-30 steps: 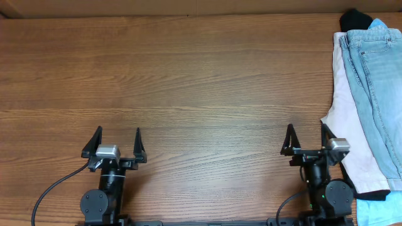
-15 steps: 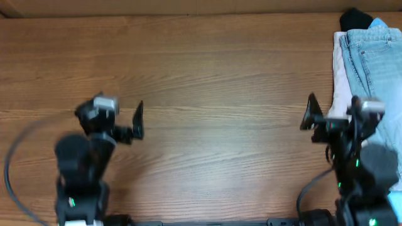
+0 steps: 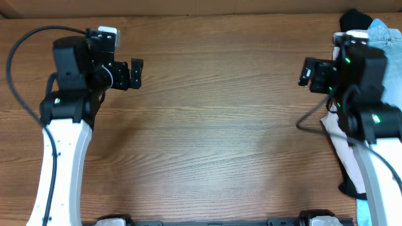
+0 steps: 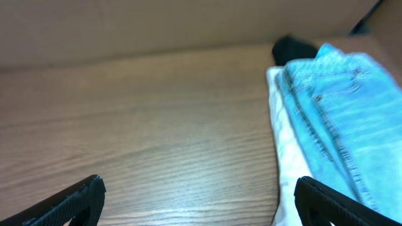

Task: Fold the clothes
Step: 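Reach the right gripper to the denim shorts on the clothes stack and grasp, then pull the denim shorts left onto the table center with the right gripper, then grasp the shorts waistband with the left gripper and drag it left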

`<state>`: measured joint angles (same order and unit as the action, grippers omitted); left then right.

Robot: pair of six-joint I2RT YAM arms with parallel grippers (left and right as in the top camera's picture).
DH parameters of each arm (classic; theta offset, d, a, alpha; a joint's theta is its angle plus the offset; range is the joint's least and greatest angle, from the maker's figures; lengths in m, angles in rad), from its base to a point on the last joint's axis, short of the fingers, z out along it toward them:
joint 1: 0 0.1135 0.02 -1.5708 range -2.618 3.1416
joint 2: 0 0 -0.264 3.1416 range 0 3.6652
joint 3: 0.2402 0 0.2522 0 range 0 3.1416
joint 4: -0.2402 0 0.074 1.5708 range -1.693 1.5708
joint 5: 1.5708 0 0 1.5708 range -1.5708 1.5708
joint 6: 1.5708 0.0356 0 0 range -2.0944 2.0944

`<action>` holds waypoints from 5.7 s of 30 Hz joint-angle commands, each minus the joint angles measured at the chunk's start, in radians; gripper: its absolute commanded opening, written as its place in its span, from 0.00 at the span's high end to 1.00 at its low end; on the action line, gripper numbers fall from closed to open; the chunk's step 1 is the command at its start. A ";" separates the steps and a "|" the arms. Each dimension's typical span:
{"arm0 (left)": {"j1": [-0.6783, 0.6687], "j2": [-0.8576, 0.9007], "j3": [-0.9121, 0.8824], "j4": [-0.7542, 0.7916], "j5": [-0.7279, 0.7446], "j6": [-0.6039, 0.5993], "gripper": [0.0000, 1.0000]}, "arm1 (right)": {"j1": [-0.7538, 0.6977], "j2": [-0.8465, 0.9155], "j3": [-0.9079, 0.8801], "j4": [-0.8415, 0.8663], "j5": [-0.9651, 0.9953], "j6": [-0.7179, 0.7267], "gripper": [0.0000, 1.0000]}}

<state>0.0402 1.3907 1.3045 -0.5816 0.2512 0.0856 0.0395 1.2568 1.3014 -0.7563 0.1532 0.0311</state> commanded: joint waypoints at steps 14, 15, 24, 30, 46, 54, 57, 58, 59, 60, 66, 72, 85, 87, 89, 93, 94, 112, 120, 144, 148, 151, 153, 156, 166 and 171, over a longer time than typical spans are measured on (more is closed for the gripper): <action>0.004 0.389 0.020 0.219 0.216 -0.026 0.00 | -0.509 0.453 0.023 0.087 -0.048 0.065 0.01; 0.003 0.396 0.020 0.233 0.218 -0.041 0.00 | -0.525 0.472 0.023 0.097 -0.050 0.060 0.02; -0.024 0.403 0.020 0.269 0.164 -0.067 0.00 | -0.597 0.634 0.022 0.227 -0.050 -0.008 0.09; -0.041 0.403 0.020 0.274 0.103 -0.067 0.00 | -0.597 0.687 0.022 0.271 -0.042 -0.039 0.25; -0.041 0.400 0.023 0.346 0.077 -0.068 0.16 | -0.597 0.636 0.053 0.259 -0.027 -0.035 0.80; -0.033 0.341 0.043 0.369 0.079 -0.067 0.04 | -0.561 0.510 0.224 0.004 -0.161 -0.040 0.96; -0.019 0.323 0.043 0.393 0.082 -0.067 0.00 | -0.496 0.481 0.310 -0.099 -0.192 -0.040 0.96; -0.014 0.317 0.043 0.399 0.083 -0.067 0.00 | -0.468 0.475 0.338 -0.132 -0.200 -0.040 0.96; -0.008 0.312 0.045 0.402 0.086 -0.066 0.00 | -0.437 0.471 0.365 -0.163 -0.200 -0.040 0.96; 0.002 0.307 0.047 0.402 0.093 -0.066 0.00 | -0.403 0.469 0.392 -0.194 -0.200 -0.040 0.96; 0.077 0.294 0.047 0.385 0.108 -0.064 0.01 | -0.117 0.469 0.483 -0.310 -0.209 -0.012 0.96; 0.144 0.294 0.047 0.336 0.108 -0.049 0.03 | 0.224 0.500 0.483 -0.312 -0.263 0.043 0.96; 0.107 0.296 0.047 0.253 0.071 0.090 0.02 | 0.523 0.566 0.492 -0.310 -0.312 0.126 0.48; 0.080 0.304 0.047 0.235 0.075 0.116 0.03 | 0.468 0.553 0.503 -0.326 -0.312 0.139 0.42; 0.033 0.322 0.047 0.227 0.075 0.146 0.03 | 0.375 0.538 0.515 -0.338 -0.312 0.169 0.39; -0.097 0.388 0.047 0.246 0.042 0.212 0.03 | 0.179 0.527 0.520 -0.334 -0.313 0.206 0.33; -0.131 0.410 0.047 0.261 0.022 0.214 0.02 | 0.143 0.527 0.520 -0.334 -0.313 0.206 0.33; -0.343 0.748 0.047 0.505 -0.012 0.068 0.00 | -0.100 0.527 0.518 -0.383 -0.312 0.205 0.31; -0.360 0.771 0.047 0.519 0.105 0.074 0.23 | -0.100 0.527 0.518 -0.381 -0.319 0.210 0.39; -0.016 0.782 0.565 -0.196 -0.437 -0.060 0.77 | 0.021 0.541 0.468 -0.345 -0.340 0.210 0.46; 0.027 0.782 0.617 -0.365 -0.359 -0.103 0.56 | 0.105 0.575 0.450 -0.333 -0.386 0.209 0.46; 0.032 0.782 0.622 -0.432 -0.301 -0.109 0.36 | 0.191 0.614 0.428 -0.325 -0.409 0.209 0.46; 0.029 0.782 0.622 -0.453 -0.283 -0.109 0.30 | 0.243 0.642 0.412 -0.316 -0.396 0.211 0.46; 0.022 0.782 0.623 -0.457 -0.222 -0.112 0.21 | 0.303 0.720 0.410 -0.311 -0.359 0.255 0.46; -0.003 0.782 0.623 -0.445 -0.172 -0.108 0.18 | 0.264 0.843 0.409 -0.307 -0.239 0.289 0.46; -0.014 0.782 0.623 -0.401 -0.172 -0.108 0.16 | 0.132 0.840 0.412 -0.224 -0.253 0.242 0.42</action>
<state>0.0422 2.1670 1.9030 -1.0027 0.0601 -0.0204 0.2600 2.1143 1.7031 -1.0149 -0.1291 0.2974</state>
